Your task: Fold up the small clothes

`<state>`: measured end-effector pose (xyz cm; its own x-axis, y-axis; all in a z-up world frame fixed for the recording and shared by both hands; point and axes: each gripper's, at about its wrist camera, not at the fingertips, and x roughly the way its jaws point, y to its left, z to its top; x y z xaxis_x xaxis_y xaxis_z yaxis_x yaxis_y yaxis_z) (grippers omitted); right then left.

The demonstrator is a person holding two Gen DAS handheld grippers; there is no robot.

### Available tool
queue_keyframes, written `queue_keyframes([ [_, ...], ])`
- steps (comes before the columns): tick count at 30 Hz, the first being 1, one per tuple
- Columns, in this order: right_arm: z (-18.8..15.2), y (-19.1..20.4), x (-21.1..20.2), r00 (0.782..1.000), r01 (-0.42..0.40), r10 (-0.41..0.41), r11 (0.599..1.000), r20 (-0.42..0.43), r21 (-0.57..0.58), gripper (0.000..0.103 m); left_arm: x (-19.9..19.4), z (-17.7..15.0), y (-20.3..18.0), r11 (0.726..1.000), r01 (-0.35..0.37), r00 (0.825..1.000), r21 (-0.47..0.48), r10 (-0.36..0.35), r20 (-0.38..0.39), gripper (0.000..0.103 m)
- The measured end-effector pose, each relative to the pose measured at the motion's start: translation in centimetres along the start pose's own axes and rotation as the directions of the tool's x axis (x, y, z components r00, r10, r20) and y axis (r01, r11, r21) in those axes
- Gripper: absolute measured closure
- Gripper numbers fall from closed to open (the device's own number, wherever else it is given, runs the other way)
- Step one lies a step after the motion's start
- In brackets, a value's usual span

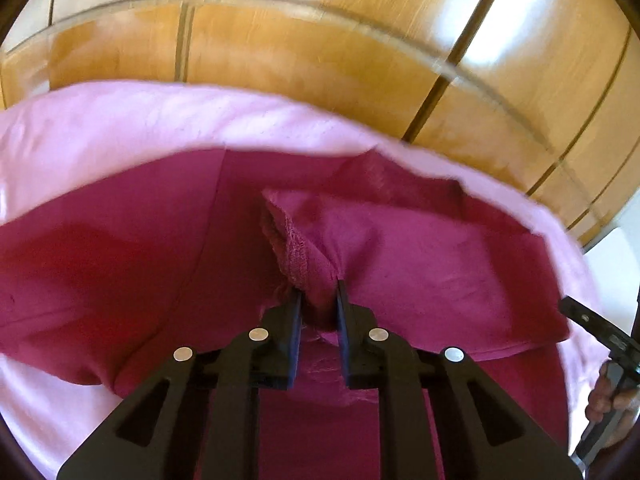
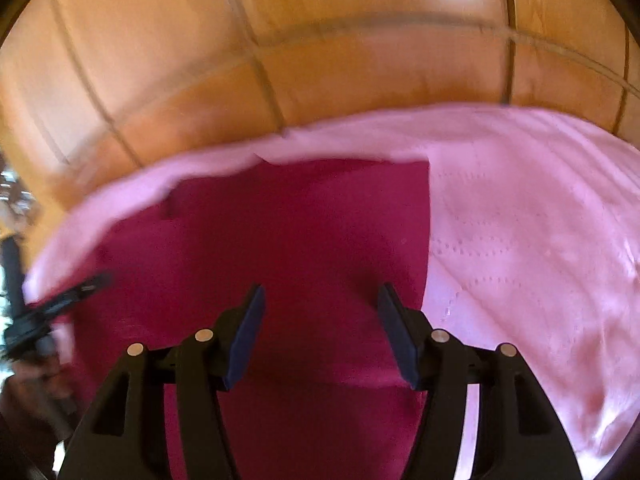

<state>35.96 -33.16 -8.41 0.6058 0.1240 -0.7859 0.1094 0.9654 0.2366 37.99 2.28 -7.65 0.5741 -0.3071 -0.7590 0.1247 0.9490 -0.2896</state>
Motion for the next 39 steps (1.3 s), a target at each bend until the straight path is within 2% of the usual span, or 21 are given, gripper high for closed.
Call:
queue_keyframes([
  [1, -0.4, 0.1, 1.1, 1.0, 0.025, -0.025, 1.0, -0.005, -0.009, 0.044, 0.5, -0.1, 0.4, 1.0, -0.001, 1.0, -0.005, 0.001, -0.009, 0.087],
  [2, -0.9, 0.6, 1.2, 0.998, 0.05, -0.048, 0.998, 0.044, -0.04, 0.041, 0.9, -0.3, 0.7, 1.0, 0.001, 1.0, -0.01, -0.001, -0.007, 0.084],
  [4, -1.9, 1.5, 1.2, 0.99, 0.11, -0.101, 0.99, 0.098, -0.088, 0.04, 1.0, -0.5, 1.0, 1.0, 0.015, 1.0, -0.021, -0.015, 0.004, 0.084],
  [6, -2.2, 1.8, 1.4, 0.985, 0.141, -0.129, 0.984, 0.119, -0.106, 0.039, 0.8, -0.6, 1.2, 0.999, 0.03, 1.0, -0.036, -0.03, 0.0, 0.084],
  [9, -2.3, 1.7, 1.5, 0.984, 0.141, -0.129, 0.985, 0.122, -0.101, 0.038, -1.0, -1.4, 2.3, 0.995, 0.059, 0.998, -0.081, -0.06, -0.009, 0.074],
  [12, -2.3, 1.8, 1.7, 0.982, 0.153, -0.139, 0.983, 0.127, -0.106, 0.037, -3.3, -2.5, 3.8, 0.989, 0.071, 0.997, -0.132, -0.071, 0.0, 0.073],
  [15, -2.2, 2.2, 1.9, 0.979, 0.169, -0.154, 0.979, 0.132, -0.112, 0.036, -6.6, -4.3, 6.8, 0.968, 0.112, 0.994, -0.225, -0.108, 0.029, 0.073],
  [16, -2.2, 2.2, 2.0, 0.979, 0.172, -0.156, 0.979, 0.132, -0.113, 0.036, -8.0, -5.1, 8.3, 0.955, 0.128, 0.992, -0.267, -0.118, 0.053, 0.073],
  [17, -2.2, 2.3, 1.9, 0.979, 0.173, -0.158, 0.978, 0.132, -0.114, 0.036, -9.5, -5.8, 9.9, 0.943, 0.119, 0.992, -0.31, -0.097, 0.083, 0.073],
  [19, -2.2, 2.5, 1.9, 0.978, 0.177, -0.161, 0.977, 0.135, -0.117, 0.036, -12.1, -6.9, 13.0, 0.921, 0.094, 0.989, -0.377, -0.044, 0.138, 0.073],
  [21, -2.2, 2.6, 1.9, 0.976, 0.184, -0.167, 0.976, 0.139, -0.12, 0.036, -14.7, -8.1, 16.5, 0.887, 0.071, 0.983, -0.456, 0.015, 0.181, 0.073],
  [23, -2.4, 2.7, 1.8, 0.974, 0.195, -0.177, 0.973, 0.143, -0.126, 0.036, -17.2, -9.4, 20.4, 0.838, 0.041, 0.973, -0.544, 0.092, 0.214, 0.069],
  [24, -2.5, 2.7, 1.6, 0.973, 0.2, -0.181, 0.971, 0.145, -0.128, 0.035, -18.6, -10.2, 22.5, 0.8, 0.022, 0.965, -0.6, 0.14, 0.222, 0.068],
  [26, -2.5, 2.8, 1.6, 0.971, 0.206, -0.186, 0.97, 0.147, -0.13, 0.035, -20.5, -11.2, 25.4, 0.749, 0.025, 0.951, -0.662, 0.187, 0.247, 0.068],
  [29, -2.6, 2.8, 1.5, 0.97, 0.212, -0.192, 0.968, 0.15, -0.132, 0.034, -22.3, -12.1, 28.5, 0.691, 0.036, 0.936, -0.722, 0.229, 0.266, 0.068],
  [34, -2.7, 3.1, 1.5, 0.961, 0.247, -0.224, 0.958, 0.162, -0.143, 0.031, -22.8, -12.1, 32.3, 0.604, 0.065, 0.928, -0.794, 0.257, 0.271, 0.068],
  [37, -2.7, 3.1, 1.4, 0.959, 0.254, -0.23, 0.956, 0.163, -0.144, 0.031, -22.1, -11.3, 33.8, 0.568, 0.059, 0.929, -0.821, 0.27, 0.254, 0.068],
  [39, -2.7, 3.2, 1.5, 0.958, 0.26, -0.236, 0.955, 0.164, -0.145, 0.03, -21.6, -10.8, 34.7, 0.553, 0.044, 0.928, -0.832, 0.286, 0.239, 0.068],
])
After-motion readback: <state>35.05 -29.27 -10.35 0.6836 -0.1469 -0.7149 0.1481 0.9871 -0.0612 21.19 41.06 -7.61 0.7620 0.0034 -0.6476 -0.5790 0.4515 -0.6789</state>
